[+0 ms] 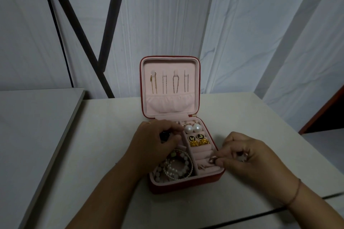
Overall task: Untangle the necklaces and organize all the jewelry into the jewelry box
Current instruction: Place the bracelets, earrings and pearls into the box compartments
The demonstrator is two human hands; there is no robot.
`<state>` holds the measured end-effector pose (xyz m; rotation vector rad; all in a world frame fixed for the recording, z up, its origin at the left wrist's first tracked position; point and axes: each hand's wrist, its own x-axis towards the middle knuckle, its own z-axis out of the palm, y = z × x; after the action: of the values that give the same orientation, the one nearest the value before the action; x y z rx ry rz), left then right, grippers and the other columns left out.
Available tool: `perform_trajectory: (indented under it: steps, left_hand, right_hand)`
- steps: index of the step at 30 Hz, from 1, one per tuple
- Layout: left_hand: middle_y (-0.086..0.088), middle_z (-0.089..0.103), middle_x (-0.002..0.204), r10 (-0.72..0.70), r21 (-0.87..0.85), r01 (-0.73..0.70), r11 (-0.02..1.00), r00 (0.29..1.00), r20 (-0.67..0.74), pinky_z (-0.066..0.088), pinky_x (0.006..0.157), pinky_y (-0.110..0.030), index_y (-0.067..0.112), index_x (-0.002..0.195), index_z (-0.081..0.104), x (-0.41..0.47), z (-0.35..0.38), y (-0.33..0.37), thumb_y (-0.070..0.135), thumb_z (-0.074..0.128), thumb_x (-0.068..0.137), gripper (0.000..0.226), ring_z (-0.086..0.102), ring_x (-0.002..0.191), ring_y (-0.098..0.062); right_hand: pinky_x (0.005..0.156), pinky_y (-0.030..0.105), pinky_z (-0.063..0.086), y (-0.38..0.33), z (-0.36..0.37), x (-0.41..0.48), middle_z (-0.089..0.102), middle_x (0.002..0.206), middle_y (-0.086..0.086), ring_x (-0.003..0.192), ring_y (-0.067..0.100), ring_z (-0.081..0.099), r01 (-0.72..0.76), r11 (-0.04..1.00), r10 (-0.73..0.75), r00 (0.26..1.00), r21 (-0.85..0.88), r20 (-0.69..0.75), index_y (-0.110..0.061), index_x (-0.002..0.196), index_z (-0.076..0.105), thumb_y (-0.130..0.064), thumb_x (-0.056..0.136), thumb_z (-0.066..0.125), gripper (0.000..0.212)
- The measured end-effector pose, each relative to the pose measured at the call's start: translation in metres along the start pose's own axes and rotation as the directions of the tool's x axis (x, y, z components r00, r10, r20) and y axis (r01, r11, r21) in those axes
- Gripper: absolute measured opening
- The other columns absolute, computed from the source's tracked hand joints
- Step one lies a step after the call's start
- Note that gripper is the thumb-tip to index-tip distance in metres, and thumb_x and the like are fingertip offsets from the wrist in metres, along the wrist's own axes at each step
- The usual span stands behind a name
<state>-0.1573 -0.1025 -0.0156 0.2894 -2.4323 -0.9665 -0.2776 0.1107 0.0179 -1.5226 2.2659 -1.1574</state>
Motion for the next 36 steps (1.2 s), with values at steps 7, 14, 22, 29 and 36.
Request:
perform_trajectory:
  steps: [7,14,22,29,36]
  left_hand:
    - [0.018,0.068,0.100,0.002,-0.012,-0.002,1.000,1.000,0.001,0.047,0.083,-0.016,0.033,0.109,0.067,0.000,0.000,-0.001,0.027,0.066,0.086,0.023,0.060,0.094,0.004]
    - [0.021,0.065,0.098,-0.013,-0.013,0.014,1.000,1.000,0.007,0.044,0.081,-0.009,0.033,0.109,0.067,-0.001,-0.001,0.000,0.026,0.065,0.087,0.024,0.059,0.094,0.007]
    - [0.021,0.066,0.098,0.002,-0.011,-0.002,1.000,1.000,0.011,0.043,0.080,-0.008,0.034,0.110,0.066,0.000,0.000,0.000,0.027,0.065,0.087,0.024,0.058,0.094,0.008]
    - [0.019,0.067,0.099,0.001,-0.019,-0.001,1.000,1.000,0.009,0.044,0.081,-0.009,0.034,0.109,0.066,0.000,-0.001,0.000,0.026,0.065,0.087,0.024,0.060,0.094,0.006]
    - [0.023,0.065,0.097,-0.013,-0.010,0.013,1.000,1.000,0.008,0.046,0.081,-0.014,0.037,0.108,0.066,0.000,0.000,0.001,0.027,0.065,0.086,0.023,0.059,0.091,0.005]
  right_hand:
    - [0.052,0.006,0.030,-0.016,-0.007,0.008,0.042,0.061,-0.020,0.058,-0.013,0.042,0.110,0.895,-0.054,0.989,-0.433,0.140,-0.029,0.062,0.062,-0.033,0.067,0.070,0.011]
    - [0.070,0.012,0.030,-0.019,-0.003,0.017,0.045,0.086,-0.018,0.092,0.001,0.049,0.128,0.845,0.006,0.968,-0.519,0.249,-0.028,0.101,0.069,-0.031,0.090,0.061,0.015]
    - [0.063,0.006,0.039,-0.011,-0.010,0.002,0.058,0.070,-0.017,0.068,-0.002,0.058,0.096,0.960,-0.059,0.988,-0.263,0.145,-0.040,0.083,0.073,-0.036,0.069,0.077,0.015]
    - [0.064,0.003,0.038,-0.006,0.004,-0.002,0.060,0.078,-0.015,0.069,-0.005,0.058,0.083,0.986,-0.076,0.996,-0.141,0.056,-0.038,0.074,0.071,-0.030,0.071,0.072,0.009]
    - [0.062,0.004,0.038,-0.001,0.005,0.000,0.061,0.080,-0.014,0.068,-0.004,0.057,0.028,0.988,-0.027,1.000,-0.154,0.008,-0.036,0.073,0.071,-0.036,0.068,0.073,0.005]
